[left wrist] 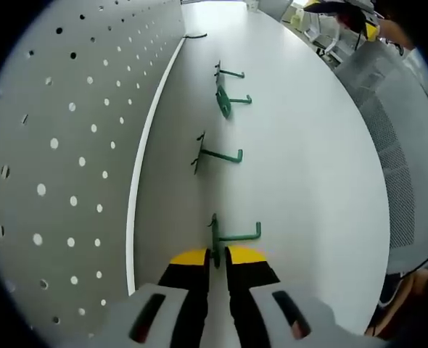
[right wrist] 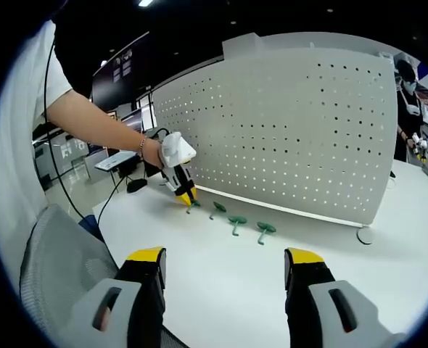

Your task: Insert the hook assembly into the mounting plate slot until the hook locks in place.

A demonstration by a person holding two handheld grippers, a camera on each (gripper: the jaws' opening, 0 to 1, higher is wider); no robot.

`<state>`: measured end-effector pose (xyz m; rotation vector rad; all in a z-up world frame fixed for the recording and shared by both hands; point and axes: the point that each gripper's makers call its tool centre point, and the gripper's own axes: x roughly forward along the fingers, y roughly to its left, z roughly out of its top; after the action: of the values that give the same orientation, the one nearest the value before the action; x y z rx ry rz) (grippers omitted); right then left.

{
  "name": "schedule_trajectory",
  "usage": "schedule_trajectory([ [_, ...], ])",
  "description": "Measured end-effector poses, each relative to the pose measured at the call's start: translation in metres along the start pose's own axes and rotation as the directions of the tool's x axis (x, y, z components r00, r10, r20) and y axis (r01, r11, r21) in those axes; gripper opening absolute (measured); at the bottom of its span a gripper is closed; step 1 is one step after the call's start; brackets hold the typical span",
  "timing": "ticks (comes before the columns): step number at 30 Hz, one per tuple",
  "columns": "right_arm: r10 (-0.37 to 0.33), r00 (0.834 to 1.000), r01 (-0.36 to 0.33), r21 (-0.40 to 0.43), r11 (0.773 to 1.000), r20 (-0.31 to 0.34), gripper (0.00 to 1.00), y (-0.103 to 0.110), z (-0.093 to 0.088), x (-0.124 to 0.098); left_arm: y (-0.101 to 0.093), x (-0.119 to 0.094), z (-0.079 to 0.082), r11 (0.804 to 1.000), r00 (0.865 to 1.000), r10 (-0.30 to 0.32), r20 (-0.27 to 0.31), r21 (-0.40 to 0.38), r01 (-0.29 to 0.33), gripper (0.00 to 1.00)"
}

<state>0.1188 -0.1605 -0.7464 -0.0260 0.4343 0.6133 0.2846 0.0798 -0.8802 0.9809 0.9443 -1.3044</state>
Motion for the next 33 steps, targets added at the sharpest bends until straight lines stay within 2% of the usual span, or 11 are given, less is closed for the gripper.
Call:
schedule_trajectory([
  [10, -0.001, 1.000, 0.001, 0.001, 1.000, 0.003, 0.63, 0.0003, 0.0010, -0.0003, 0.0003, -0.0002, -0.0037, 1.000, 1.000, 0.014, -0.007, -0.003, -0.014, 0.04],
  [33, -0.008, 1.000, 0.008, -0.001, 1.000, 0.008, 0.63, -0.0007, 0.0020, -0.0001, 0.0003, -0.0004, -0.0032, 1.000, 1.000, 0.020, -0.011, 0.010, -0.020, 0.03],
])
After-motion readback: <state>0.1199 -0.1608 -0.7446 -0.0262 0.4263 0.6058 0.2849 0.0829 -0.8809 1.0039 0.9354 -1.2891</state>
